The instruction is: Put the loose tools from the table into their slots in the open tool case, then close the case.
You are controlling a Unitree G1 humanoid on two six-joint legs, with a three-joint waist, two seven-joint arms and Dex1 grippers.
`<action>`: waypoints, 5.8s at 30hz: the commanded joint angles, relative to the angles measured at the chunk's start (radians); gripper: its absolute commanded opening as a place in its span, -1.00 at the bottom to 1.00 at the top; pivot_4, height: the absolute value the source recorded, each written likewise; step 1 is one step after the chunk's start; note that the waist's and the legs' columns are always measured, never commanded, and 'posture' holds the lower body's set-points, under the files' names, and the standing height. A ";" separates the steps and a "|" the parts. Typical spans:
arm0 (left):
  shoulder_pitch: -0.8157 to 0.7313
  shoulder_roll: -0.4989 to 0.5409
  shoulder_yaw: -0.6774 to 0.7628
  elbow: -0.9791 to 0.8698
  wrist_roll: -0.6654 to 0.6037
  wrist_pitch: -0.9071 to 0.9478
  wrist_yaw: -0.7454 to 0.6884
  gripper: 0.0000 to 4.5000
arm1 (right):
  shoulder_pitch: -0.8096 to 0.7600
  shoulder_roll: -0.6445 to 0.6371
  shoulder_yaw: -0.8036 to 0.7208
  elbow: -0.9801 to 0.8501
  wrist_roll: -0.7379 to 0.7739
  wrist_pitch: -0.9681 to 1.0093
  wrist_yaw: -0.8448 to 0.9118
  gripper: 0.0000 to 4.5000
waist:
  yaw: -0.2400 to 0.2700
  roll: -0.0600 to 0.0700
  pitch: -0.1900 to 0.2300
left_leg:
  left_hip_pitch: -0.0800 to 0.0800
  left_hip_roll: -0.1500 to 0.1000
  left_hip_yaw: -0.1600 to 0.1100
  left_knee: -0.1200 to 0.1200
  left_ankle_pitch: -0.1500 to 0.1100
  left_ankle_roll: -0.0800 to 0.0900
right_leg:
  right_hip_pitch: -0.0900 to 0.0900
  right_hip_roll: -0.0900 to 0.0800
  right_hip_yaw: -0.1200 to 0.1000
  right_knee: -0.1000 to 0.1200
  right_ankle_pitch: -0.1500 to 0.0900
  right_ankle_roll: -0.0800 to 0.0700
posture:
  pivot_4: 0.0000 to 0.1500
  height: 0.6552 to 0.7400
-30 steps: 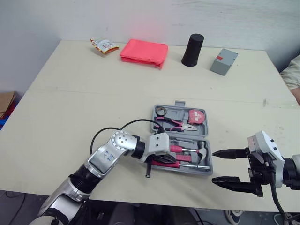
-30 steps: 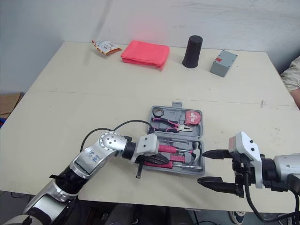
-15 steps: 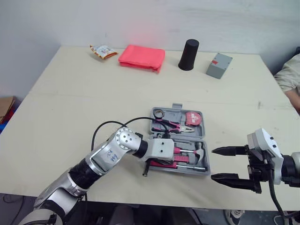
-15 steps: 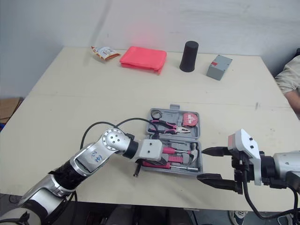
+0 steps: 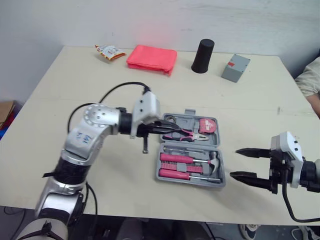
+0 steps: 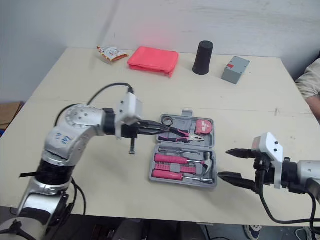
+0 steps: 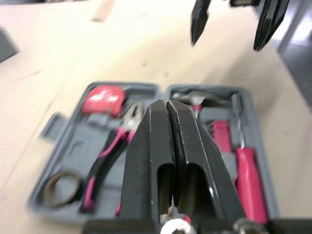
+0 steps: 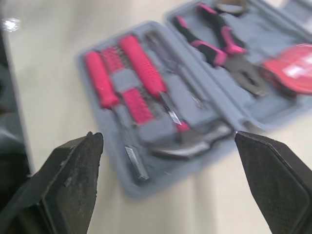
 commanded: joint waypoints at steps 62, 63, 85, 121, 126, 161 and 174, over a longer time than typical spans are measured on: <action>0.060 -0.178 0.394 0.069 -0.101 0.702 0.599 1.00 | -0.625 0.513 0.135 0.120 -0.185 0.729 -0.587 0.99 | -0.012 0.006 0.007 | -0.006 -0.002 -0.001 0.000 0.002 -0.003 | -0.016 -0.003 -0.001 0.017 0.000 0.000 | 1.00 0.91; 0.058 -0.185 0.382 0.075 -0.098 0.703 0.612 1.00 | -0.636 0.524 0.135 0.130 -0.183 0.743 -0.603 0.99 | -0.016 0.006 0.007 | -0.006 -0.002 -0.001 0.000 0.002 -0.003 | -0.016 -0.003 -0.001 0.017 0.000 0.000 | 1.00 0.91; 0.053 -0.231 0.254 0.179 -0.095 0.587 0.650 0.25 | -0.700 0.549 0.235 0.261 -0.177 0.696 -0.646 0.38 | -0.023 0.006 0.007 | -0.006 -0.001 0.000 -0.001 0.003 -0.005 | -0.017 -0.002 0.000 0.017 0.000 0.000 | 1.00 0.91; 0.047 -0.136 0.092 0.213 0.140 -0.128 0.519 -1.00 | -0.653 0.500 0.448 0.217 -0.419 0.044 -0.619 -0.98 | -0.023 0.006 0.008 | -0.007 -0.001 0.003 -0.003 0.003 -0.005 | -0.019 -0.002 0.000 0.014 0.000 0.000 | 1.00 0.91; 0.181 -0.139 0.087 0.236 0.247 -0.449 0.554 -1.00 | -0.522 0.518 0.491 0.279 -0.558 -0.287 -0.668 -0.98 | -0.024 0.006 0.008 | -0.008 -0.001 0.003 -0.003 0.003 -0.004 | -0.020 -0.003 0.000 0.015 0.000 0.000 | 1.00 0.91; 0.784 0.106 0.554 -0.507 -0.423 0.005 0.529 1.00 | 0.120 -0.070 0.308 -0.012 -0.139 -0.831 -0.364 0.99 | -0.026 0.012 0.013 | -0.004 0.001 0.005 -0.003 0.002 -0.003 | -0.013 -0.002 0.001 0.013 0.000 -0.001 | 1.00 0.91; 0.855 0.534 0.789 -0.223 -0.594 0.194 0.187 1.00 | 0.196 -0.184 0.184 -0.242 0.211 -0.233 -0.190 0.99 | -0.015 -0.001 0.018 | 0.012 -0.001 -0.003 -0.017 0.000 -0.001 | 0.004 -0.003 -0.002 -0.010 -0.002 -0.005 | 1.00 0.91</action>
